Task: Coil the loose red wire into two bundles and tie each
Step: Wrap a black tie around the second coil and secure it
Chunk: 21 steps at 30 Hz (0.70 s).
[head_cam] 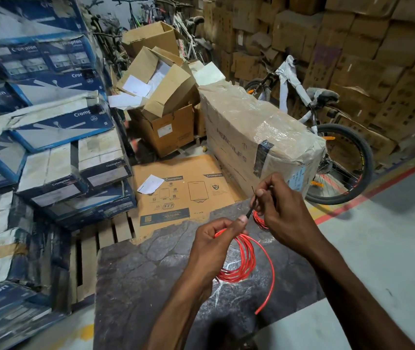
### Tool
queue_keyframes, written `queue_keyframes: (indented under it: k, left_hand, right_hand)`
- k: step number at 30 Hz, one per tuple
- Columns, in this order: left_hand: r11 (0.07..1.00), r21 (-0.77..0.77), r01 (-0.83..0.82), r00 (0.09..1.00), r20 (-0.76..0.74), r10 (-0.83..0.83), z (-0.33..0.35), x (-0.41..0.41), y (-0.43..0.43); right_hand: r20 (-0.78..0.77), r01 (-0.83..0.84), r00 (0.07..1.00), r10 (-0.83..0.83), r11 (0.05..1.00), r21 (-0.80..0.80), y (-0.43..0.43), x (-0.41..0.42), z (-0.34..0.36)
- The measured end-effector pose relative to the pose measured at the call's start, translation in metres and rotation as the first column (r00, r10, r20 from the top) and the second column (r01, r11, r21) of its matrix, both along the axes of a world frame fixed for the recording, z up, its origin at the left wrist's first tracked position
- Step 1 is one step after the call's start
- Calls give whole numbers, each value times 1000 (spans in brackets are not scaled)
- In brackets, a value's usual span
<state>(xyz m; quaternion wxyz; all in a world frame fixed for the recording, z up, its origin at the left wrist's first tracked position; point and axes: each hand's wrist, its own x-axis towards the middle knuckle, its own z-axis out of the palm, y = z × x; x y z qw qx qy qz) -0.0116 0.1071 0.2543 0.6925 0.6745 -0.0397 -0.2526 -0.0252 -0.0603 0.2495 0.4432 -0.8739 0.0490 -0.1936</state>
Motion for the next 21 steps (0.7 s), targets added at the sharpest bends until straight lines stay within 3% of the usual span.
queue_keyframes:
  k: [10, 21]
  left_hand:
    - [999, 6, -35, 998, -59, 36, -9, 9, 13]
    - [1000, -21, -3, 1000, -30, 3, -11, 2, 15]
  right_hand:
    - [-133, 60, 989, -60, 998, -4, -4, 6, 2]
    - [-79, 65, 995, -62, 997, 36, 1, 8, 3]
